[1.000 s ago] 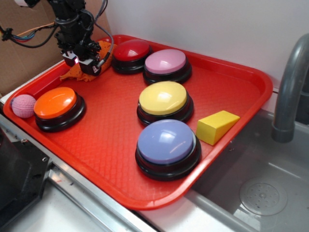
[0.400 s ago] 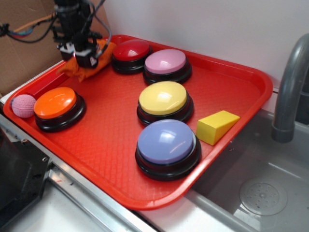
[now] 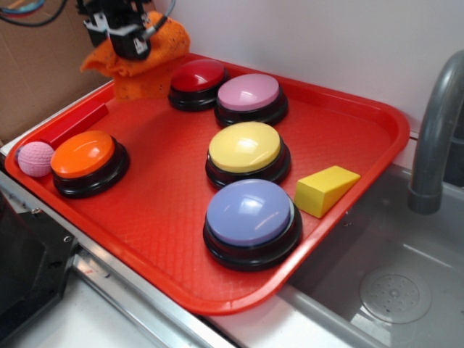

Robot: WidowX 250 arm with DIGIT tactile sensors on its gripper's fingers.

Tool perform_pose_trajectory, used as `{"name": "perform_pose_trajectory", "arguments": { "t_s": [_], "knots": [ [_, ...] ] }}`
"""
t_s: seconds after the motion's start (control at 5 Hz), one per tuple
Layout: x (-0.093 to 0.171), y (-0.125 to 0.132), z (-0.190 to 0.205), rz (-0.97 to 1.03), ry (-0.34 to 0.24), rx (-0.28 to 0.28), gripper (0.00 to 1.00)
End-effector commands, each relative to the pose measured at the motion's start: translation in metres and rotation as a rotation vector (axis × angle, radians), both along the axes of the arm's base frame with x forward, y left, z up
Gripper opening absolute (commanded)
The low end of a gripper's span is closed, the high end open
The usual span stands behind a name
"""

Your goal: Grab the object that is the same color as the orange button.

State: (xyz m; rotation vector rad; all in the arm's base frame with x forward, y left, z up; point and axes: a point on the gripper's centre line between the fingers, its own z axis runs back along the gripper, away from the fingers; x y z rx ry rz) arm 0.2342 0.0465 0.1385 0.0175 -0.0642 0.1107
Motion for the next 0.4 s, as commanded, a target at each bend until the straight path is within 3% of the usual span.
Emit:
{"name": "perform_pose_trajectory", "arguments": {
  "t_s": [0.0, 0.2],
  "knots": [
    [-0.0150, -0.0242, 0.0215, -0.080, -0.075, -0.043, 0.00],
    [-0.0148, -0.0204, 0.0200, -0.041, -0.037, 0.005, 0.00]
  ]
}}
